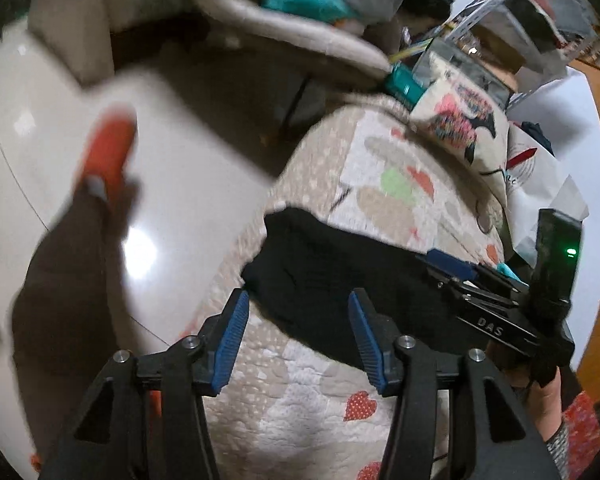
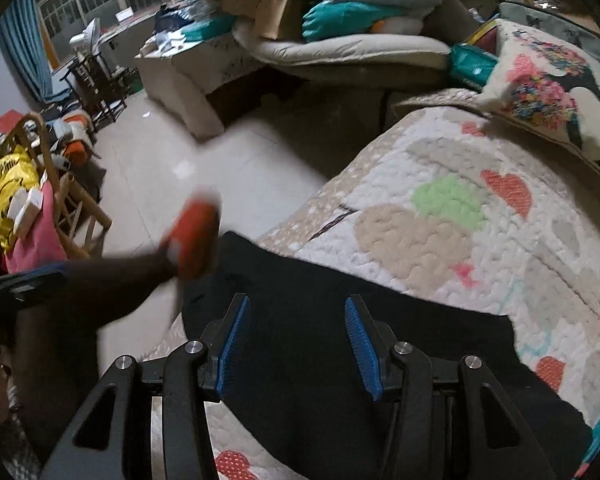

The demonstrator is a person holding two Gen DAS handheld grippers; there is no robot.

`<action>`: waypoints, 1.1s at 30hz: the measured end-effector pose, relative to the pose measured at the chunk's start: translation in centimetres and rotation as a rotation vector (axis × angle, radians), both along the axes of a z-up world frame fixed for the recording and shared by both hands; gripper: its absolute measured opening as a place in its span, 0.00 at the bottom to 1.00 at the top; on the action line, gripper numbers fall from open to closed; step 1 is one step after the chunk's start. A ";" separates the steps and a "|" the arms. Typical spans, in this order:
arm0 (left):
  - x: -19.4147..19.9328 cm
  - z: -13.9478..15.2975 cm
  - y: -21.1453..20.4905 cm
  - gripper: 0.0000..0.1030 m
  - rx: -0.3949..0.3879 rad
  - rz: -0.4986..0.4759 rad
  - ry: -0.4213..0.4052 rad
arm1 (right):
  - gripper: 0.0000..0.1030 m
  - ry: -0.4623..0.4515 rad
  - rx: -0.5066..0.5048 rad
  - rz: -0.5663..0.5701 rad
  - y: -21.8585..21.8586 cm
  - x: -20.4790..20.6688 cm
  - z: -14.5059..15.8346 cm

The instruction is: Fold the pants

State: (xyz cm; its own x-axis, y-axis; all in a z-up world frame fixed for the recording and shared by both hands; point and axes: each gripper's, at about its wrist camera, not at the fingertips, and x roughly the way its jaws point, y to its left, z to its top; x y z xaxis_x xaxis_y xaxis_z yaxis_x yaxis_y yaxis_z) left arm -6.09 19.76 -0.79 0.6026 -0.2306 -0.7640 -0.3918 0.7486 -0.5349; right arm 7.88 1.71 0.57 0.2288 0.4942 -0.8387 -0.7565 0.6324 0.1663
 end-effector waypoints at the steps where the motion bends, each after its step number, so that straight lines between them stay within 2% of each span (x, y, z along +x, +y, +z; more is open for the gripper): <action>1: 0.3 -0.8 0.3 0.49 -0.032 -0.002 -0.001 | 0.52 0.008 -0.006 0.003 0.6 -0.1 -0.5; 2: 0.9 -2.3 0.8 0.49 -0.080 0.000 -0.007 | 0.52 0.018 -0.011 0.005 1.2 -0.1 -0.9; 7: 1.4 -7.7 1.5 0.49 -0.218 0.033 -0.028 | 0.53 0.098 -0.062 0.035 4.8 0.6 -3.5; 9: 1.7 -9.6 1.6 0.50 -0.269 0.032 -0.033 | 0.54 0.092 -0.108 0.067 6.7 0.8 -4.5; 14: 3.2 -11.7 0.8 0.51 -0.322 -0.028 -0.069 | 0.56 0.096 -0.190 0.112 11.2 1.7 -6.4; 17: 4.1 -12.5 0.5 0.63 -0.322 -0.036 -0.076 | 0.59 0.089 -0.248 0.156 13.8 1.7 -7.4; 18: 4.4 -12.8 0.6 0.64 -0.330 -0.032 -0.073 | 0.61 0.083 -0.271 0.168 14.5 1.8 -7.8; 21: 4.9 -14.0 0.9 0.65 -0.366 -0.020 -0.060 | 0.61 0.074 -0.342 0.195 16.2 2.0 -9.3; 23: 4.9 -13.8 0.7 0.64 -0.350 -0.037 -0.062 | 0.61 0.094 -0.374 0.209 16.9 2.0 -10.4; 24: 5.0 -13.6 0.5 0.59 -0.327 -0.056 -0.050 | 0.51 0.099 -0.384 0.217 17.2 1.7 -10.7; 25: 5.1 -13.5 0.5 0.41 -0.313 -0.066 -0.041 | 0.27 0.083 -0.401 0.228 17.5 1.3 -10.9; 26: 5.0 -13.5 0.6 0.31 -0.317 -0.080 -0.037 | 0.21 0.058 -0.422 0.240 17.7 0.9 -11.0; 28: 4.7 -13.4 0.9 0.22 -0.364 -0.089 -0.044 | 0.16 0.039 -0.427 0.248 17.8 0.2 -10.7; 33: 4.0 -10.5 0.3 0.20 -0.361 -0.111 -0.096 | 0.15 0.027 -0.333 0.200 16.0 0.0 -7.7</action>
